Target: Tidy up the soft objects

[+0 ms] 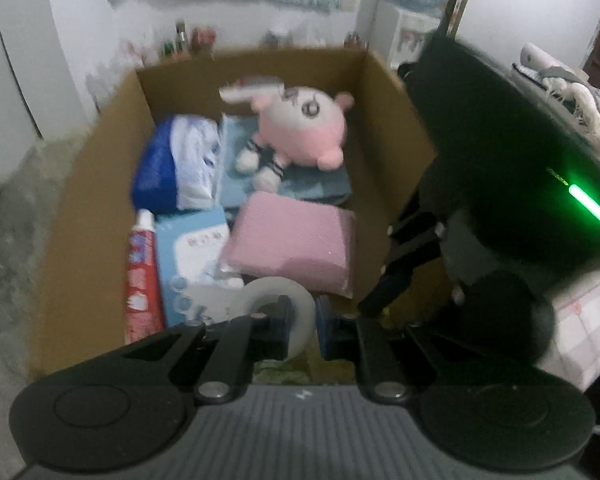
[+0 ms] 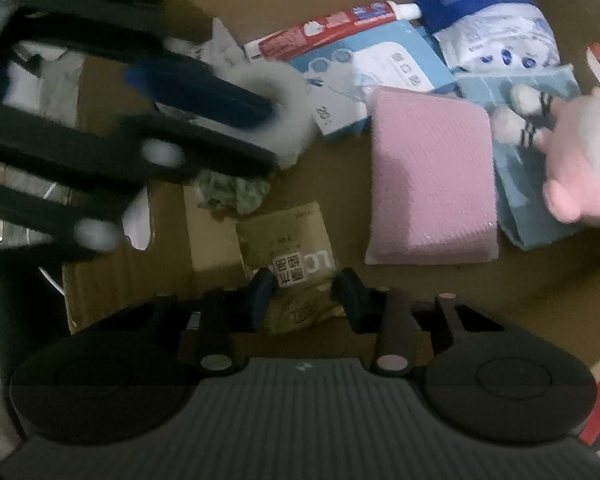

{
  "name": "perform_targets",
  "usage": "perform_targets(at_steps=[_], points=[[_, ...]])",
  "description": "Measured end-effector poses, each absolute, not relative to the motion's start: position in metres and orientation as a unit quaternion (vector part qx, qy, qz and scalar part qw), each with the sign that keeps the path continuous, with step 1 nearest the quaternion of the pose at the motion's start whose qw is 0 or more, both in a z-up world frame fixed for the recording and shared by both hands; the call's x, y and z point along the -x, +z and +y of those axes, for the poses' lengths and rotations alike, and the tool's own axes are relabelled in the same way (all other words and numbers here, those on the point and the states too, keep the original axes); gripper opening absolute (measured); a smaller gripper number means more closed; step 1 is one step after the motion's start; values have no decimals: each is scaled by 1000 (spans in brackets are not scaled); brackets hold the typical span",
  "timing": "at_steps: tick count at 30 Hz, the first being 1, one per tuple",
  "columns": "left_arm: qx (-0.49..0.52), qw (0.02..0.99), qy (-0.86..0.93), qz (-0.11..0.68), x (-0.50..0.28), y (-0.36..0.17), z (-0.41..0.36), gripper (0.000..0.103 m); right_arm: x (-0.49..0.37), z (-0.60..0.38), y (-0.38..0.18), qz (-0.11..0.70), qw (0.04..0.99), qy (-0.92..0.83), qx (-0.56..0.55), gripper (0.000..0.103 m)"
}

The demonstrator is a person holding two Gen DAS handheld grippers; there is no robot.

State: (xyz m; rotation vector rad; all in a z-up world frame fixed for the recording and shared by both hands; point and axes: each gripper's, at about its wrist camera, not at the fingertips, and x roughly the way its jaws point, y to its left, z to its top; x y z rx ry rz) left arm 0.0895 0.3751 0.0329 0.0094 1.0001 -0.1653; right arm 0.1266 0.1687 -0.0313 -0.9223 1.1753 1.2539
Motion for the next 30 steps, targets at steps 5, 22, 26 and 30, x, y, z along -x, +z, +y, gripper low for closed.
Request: perform_targets(at_steps=[5, 22, 26, 30], points=[[12, 842, -86, 532, -120, 11, 372, 14, -116, 166, -29, 497, 537, 552, 401, 36], [37, 820, -66, 567, -137, -5, 382, 49, -128, 154, -30, 483, 572, 541, 383, 45], [67, 796, -57, 598, -138, -12, 386, 3, -127, 149, -24, 471, 588, 536, 380, 45], [71, 799, -26, 597, -141, -22, 380, 9, -125, 137, -8, 444, 611, 552, 353, 45]])
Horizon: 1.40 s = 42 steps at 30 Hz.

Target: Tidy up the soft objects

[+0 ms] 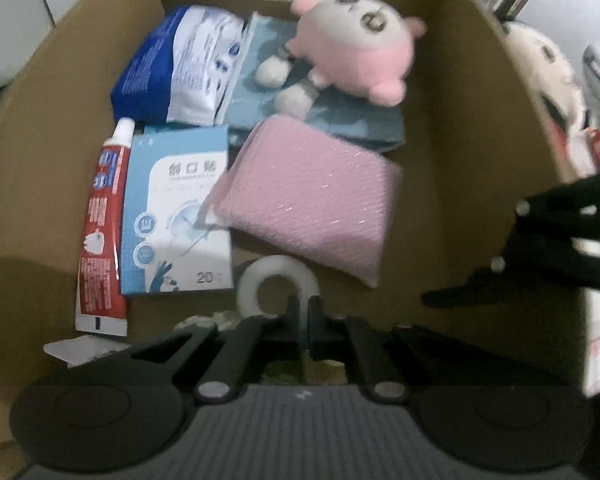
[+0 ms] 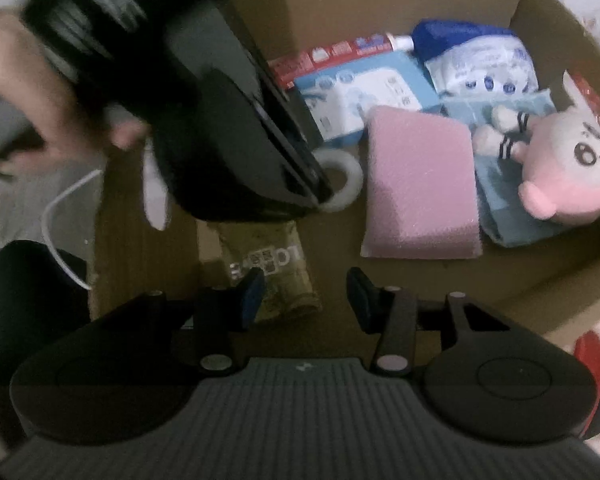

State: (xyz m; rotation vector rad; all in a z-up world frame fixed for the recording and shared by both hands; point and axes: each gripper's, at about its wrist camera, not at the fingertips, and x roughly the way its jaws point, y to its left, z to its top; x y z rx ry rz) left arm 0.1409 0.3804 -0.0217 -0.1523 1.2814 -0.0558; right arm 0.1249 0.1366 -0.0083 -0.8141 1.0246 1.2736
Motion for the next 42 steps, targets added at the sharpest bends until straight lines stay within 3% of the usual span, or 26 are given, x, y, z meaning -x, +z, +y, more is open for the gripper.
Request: perform_targets(at_steps=[3, 9, 19, 22, 26, 38, 40, 42], points=[[76, 821, -25, 565, -122, 1, 376, 21, -126, 118, 7, 413, 645, 566, 306, 45], [-19, 890, -2, 456, -59, 57, 348, 38, -119, 60, 44, 349, 737, 544, 196, 50], [11, 840, -15, 542, -63, 9, 324, 32, -90, 29, 39, 364, 754, 522, 161, 51], [1, 845, 18, 534, -54, 13, 314, 28, -89, 27, 34, 373, 761, 506, 162, 51], [-2, 844, 6, 536, -48, 21, 301, 15, -91, 18, 29, 397, 755, 502, 141, 51], [-20, 824, -7, 566, -49, 24, 304, 16, -93, 14, 23, 412, 733, 527, 125, 52], [-28, 824, -7, 567, -54, 27, 303, 21, -99, 13, 26, 409, 746, 513, 114, 52], [-45, 836, 7, 547, -57, 34, 301, 47, -102, 7, 30, 398, 762, 502, 97, 52]])
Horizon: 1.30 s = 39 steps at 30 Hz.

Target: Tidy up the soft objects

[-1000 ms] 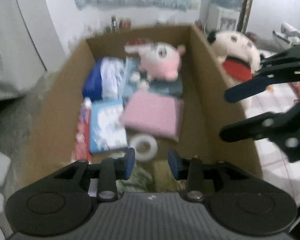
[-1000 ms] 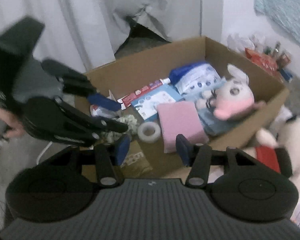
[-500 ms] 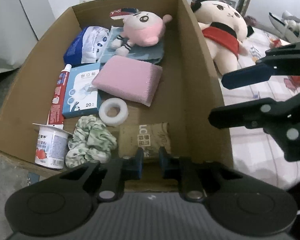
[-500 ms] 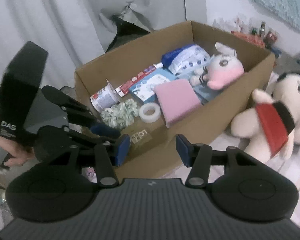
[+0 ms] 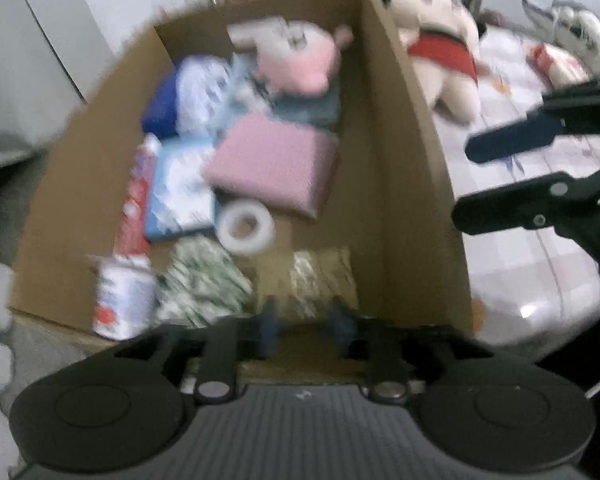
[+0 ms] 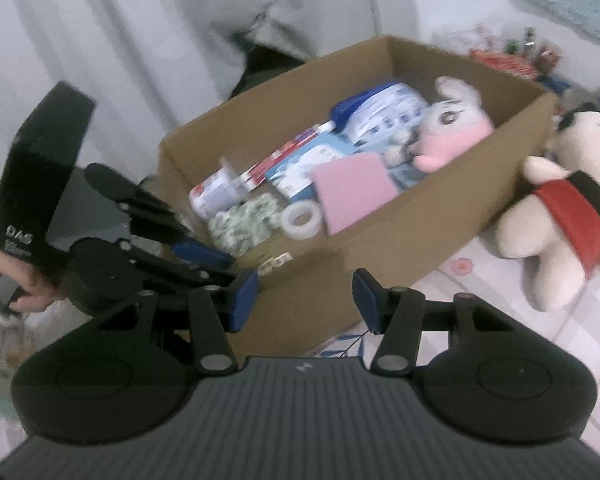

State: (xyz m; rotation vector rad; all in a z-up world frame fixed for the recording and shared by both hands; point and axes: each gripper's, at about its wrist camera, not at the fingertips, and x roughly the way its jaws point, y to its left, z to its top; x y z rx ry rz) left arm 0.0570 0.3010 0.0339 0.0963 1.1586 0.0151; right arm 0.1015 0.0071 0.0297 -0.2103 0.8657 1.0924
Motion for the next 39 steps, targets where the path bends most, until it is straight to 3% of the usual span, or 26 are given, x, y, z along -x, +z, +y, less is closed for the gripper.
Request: perform_targets(at_steps=[4, 9, 11, 16, 19, 22, 28, 32, 39], points=[[-67, 893, 51, 442, -42, 58, 298, 58, -93, -8, 36, 354, 798, 484, 66, 52], [-4, 942, 120, 313, -22, 60, 299, 69, -74, -27, 35, 259, 840, 476, 24, 55], [5, 949, 149, 278, -17, 52, 296, 70, -71, -32, 30, 228, 848, 478, 13, 55], [-9, 954, 215, 211, -10, 36, 290, 83, -81, -23, 17, 176, 844, 505, 41, 57], [6, 953, 237, 191, -9, 33, 291, 86, -97, -21, 13, 179, 847, 500, 20, 57], [12, 954, 261, 145, 5, 37, 287, 97, -116, -28, 4, 205, 843, 495, -46, 57], [-55, 947, 257, 185, -4, 34, 270, 101, -117, -47, -17, 212, 867, 451, -20, 58], [-41, 945, 255, 198, 3, 28, 272, 102, -121, -55, -29, 212, 877, 429, -31, 59], [-106, 938, 264, 200, 17, 24, 248, 103, -116, -41, -30, 174, 877, 448, 1, 60]])
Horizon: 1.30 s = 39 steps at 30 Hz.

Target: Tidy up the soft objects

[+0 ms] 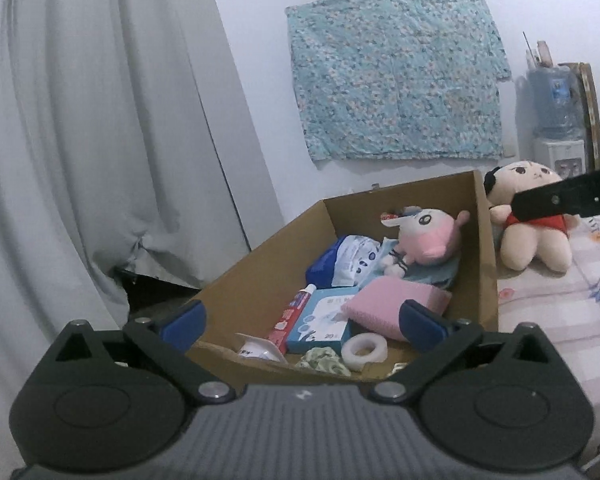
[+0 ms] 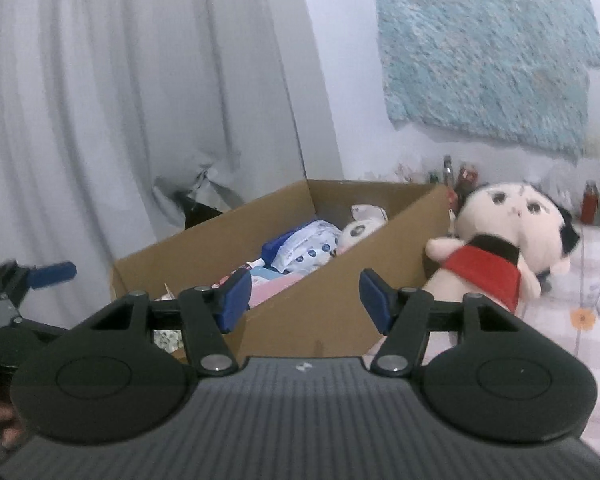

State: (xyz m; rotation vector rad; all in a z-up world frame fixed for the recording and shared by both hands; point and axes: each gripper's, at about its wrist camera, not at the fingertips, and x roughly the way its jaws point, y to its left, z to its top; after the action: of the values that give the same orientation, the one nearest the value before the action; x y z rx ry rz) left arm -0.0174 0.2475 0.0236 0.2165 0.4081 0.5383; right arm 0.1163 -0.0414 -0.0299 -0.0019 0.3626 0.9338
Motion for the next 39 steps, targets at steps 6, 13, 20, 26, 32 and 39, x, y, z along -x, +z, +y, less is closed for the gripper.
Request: perform_targets(at_steps=[6, 13, 20, 26, 32, 39], points=[[-64, 930, 288, 221, 15, 24, 261, 103, -116, -33, -25, 172, 873, 456, 5, 62], [-32, 931, 297, 208, 24, 27, 267, 103, -114, -40, -29, 187, 875, 446, -4, 64], [-77, 923, 311, 212, 19, 26, 255, 103, -110, -43, -32, 194, 874, 445, -4, 67], [-90, 922, 310, 213, 19, 27, 253, 103, -107, -45, -32, 195, 873, 446, -4, 69], [-75, 923, 310, 215, 17, 27, 256, 103, -107, -49, -30, 196, 873, 447, -7, 71], [-62, 919, 319, 225, 14, 25, 256, 103, -106, -49, -26, 199, 871, 448, -8, 73]])
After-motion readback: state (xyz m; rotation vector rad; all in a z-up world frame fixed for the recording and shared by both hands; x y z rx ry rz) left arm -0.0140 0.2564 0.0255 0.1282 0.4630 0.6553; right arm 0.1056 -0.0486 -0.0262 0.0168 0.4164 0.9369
